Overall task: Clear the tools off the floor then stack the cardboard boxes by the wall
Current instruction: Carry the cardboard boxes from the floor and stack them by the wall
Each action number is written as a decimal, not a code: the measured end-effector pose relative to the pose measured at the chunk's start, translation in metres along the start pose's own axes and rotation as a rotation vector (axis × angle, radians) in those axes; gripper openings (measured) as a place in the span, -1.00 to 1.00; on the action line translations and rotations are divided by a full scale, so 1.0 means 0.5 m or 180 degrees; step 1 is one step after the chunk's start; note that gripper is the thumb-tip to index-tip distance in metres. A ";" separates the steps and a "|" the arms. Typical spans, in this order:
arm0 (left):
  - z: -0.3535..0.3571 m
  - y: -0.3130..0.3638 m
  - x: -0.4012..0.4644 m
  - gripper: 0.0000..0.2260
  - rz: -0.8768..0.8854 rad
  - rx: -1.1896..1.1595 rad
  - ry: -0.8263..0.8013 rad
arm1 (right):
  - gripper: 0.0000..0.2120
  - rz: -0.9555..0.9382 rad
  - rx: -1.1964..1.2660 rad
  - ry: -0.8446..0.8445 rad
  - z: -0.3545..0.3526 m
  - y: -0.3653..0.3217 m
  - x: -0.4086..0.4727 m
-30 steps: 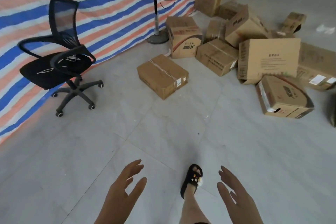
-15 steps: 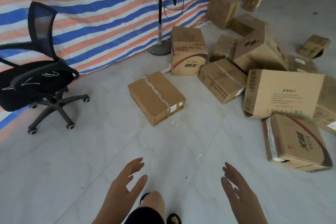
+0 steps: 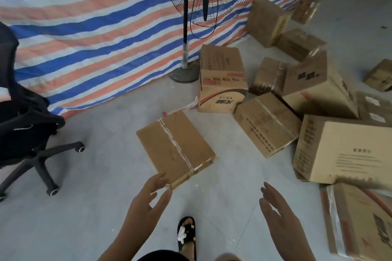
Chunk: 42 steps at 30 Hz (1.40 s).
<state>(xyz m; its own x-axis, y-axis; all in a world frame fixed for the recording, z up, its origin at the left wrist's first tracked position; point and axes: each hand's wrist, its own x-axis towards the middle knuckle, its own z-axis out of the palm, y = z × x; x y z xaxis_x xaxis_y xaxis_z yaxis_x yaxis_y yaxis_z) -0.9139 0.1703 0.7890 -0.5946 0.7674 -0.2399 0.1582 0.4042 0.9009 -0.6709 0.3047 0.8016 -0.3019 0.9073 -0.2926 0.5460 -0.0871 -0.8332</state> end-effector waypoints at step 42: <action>0.496 -1.009 0.781 -0.74 -0.3297 -0.2581 0.2923 | -0.54 0.1630 -0.0447 -0.1945 0.661 0.775 1.283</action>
<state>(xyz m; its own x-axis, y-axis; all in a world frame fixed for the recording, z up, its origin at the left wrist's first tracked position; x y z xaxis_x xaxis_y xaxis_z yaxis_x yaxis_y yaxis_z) -1.0303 0.3896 0.1511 -0.4715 -0.3215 -0.8212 -0.8570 -0.0525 0.5127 -0.9111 0.7171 0.1358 -0.3393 0.3801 -0.8604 0.8130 -0.3417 -0.4715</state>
